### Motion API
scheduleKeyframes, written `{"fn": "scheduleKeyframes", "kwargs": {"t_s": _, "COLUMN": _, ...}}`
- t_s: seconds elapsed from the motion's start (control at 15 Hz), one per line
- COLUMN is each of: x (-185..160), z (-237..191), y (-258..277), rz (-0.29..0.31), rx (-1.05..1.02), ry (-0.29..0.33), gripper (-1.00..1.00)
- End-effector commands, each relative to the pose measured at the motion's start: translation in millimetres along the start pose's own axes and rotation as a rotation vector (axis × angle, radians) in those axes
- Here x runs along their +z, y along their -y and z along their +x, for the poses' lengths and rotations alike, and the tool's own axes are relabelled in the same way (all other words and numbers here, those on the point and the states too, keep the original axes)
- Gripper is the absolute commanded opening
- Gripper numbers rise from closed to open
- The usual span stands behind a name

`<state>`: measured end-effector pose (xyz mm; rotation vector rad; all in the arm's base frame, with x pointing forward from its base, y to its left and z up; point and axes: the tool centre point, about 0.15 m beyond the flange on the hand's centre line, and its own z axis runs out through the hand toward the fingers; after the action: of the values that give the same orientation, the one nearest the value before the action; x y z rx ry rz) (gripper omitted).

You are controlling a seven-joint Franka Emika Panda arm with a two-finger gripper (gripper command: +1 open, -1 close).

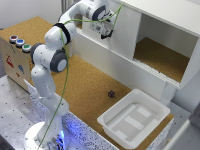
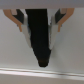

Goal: Grasp the door handle, then move the door to the left

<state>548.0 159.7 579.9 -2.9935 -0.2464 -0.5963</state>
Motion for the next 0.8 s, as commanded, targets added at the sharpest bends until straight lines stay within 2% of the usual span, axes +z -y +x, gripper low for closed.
{"fn": "scheduleKeyframes", "kwargs": {"t_s": 0.0, "x": 5.2, "z": 54.8, "y": 80.5, "rz": -0.297, "rx": 0.084, "ry": -0.028, "gripper": 1.00}}
{"fn": "scheduleKeyframes", "kwargs": {"t_s": 0.27, "x": -7.2, "z": 25.6, "y": 75.7, "rz": -0.347, "rx": 0.167, "ry": -0.047, "gripper": 1.00}}
{"fn": "scheduleKeyframes", "kwargs": {"t_s": 0.47, "x": -7.9, "z": 11.2, "y": 59.2, "rz": -0.276, "rx": 0.227, "ry": -0.019, "gripper": 1.00}}
{"fn": "scheduleKeyframes", "kwargs": {"t_s": 0.73, "x": -12.1, "z": -8.7, "y": 53.9, "rz": -0.258, "rx": 0.258, "ry": -0.017, "gripper": 1.00}}
